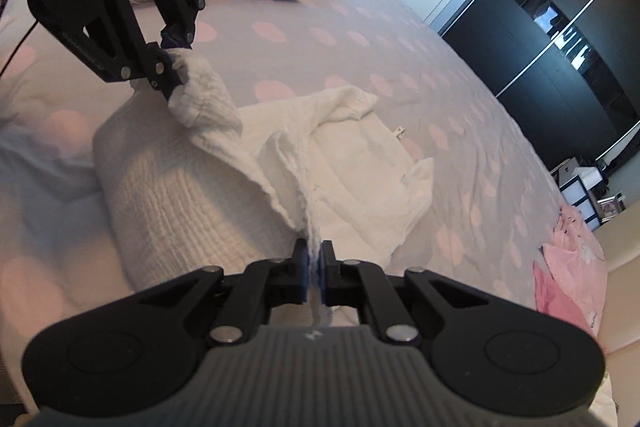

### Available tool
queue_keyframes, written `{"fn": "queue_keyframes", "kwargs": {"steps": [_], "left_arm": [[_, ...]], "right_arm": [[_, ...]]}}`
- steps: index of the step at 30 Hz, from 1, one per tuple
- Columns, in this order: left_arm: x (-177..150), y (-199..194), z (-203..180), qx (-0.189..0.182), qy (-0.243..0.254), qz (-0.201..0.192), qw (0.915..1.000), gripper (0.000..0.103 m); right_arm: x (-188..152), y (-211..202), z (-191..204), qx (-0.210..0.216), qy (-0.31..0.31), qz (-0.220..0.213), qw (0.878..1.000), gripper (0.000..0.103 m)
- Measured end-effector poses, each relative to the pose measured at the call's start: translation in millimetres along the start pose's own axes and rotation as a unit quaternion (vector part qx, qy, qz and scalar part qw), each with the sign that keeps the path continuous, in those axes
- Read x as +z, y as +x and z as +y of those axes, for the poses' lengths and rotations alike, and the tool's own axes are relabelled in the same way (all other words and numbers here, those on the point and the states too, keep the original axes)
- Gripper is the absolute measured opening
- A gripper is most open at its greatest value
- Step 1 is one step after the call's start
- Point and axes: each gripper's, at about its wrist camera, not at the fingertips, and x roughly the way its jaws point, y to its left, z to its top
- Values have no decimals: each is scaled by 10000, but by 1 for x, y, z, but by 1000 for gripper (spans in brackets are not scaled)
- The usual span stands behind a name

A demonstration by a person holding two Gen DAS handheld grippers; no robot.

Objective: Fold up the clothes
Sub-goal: 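Lift the hem with both tools and fold it over toward the collar, then open both tools and release the folded white top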

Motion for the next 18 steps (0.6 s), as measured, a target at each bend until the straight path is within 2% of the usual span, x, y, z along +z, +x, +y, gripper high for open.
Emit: {"fn": "queue_keyframes", "kwargs": {"steps": [8,11,14,16,17,18], "left_arm": [[3,65,47,-423,-492,309,9974,9],[0,80,53,-444,-645,361,9963,17],[-5,85,60,-420,-768,351,9955,30],[-7,84,64,-355,-855,279,9953,42],[-7,82,67,-290,-942,210,9949,43],[-8,79,70,-224,-1029,140,9943,44]], "right_arm": [[-1,88,-30,308,387,362,9981,7],[-4,110,-32,404,484,478,9969,7],[-7,124,-33,481,605,532,9956,8],[-10,127,-33,425,668,511,9955,18],[-10,127,-35,361,711,478,9957,22],[-10,127,-38,267,775,446,9956,31]]}}
